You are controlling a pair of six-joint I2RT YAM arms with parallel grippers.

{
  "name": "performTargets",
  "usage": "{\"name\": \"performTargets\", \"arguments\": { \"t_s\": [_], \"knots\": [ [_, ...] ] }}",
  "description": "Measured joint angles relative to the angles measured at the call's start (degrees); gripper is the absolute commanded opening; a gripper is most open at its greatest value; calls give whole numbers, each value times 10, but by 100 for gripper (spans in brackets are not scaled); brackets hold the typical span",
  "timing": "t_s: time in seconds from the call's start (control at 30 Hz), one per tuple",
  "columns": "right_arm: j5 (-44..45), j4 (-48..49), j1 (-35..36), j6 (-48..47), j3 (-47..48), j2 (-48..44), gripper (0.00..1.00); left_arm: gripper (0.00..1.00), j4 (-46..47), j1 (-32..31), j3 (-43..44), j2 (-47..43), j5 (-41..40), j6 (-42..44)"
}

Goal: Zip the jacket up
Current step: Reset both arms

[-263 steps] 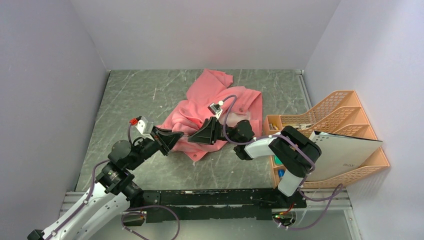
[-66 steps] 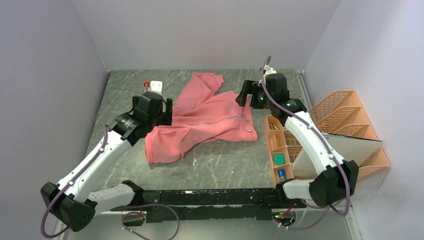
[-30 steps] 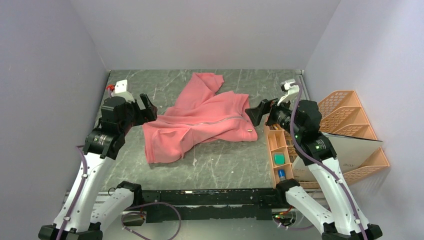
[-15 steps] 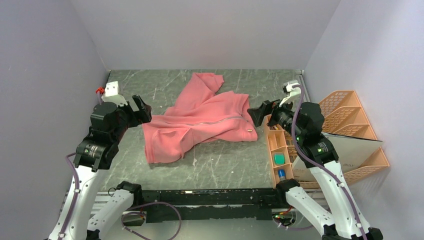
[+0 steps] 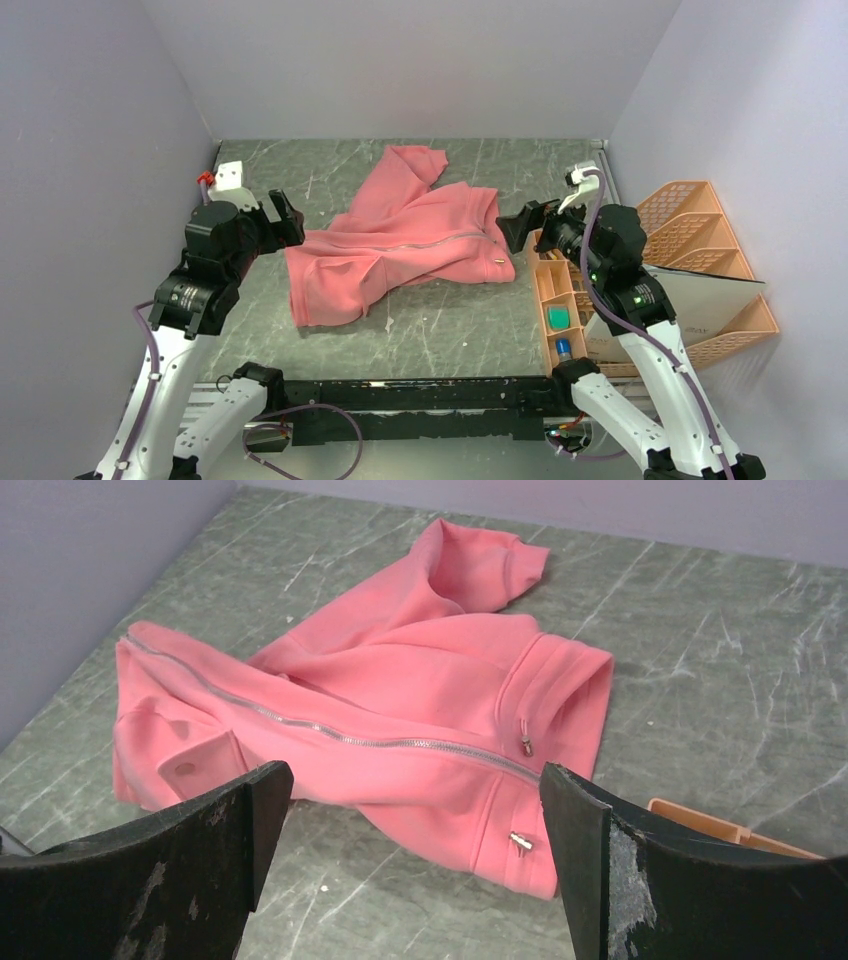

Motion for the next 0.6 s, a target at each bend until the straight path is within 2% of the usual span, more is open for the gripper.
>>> {"name": "performTargets", "arguments": {
  "t_s": [0.6],
  "knots": [
    [17,11,0,2,-20,41,100,97,3,-8,0,15,-2,9]
  ]
}}
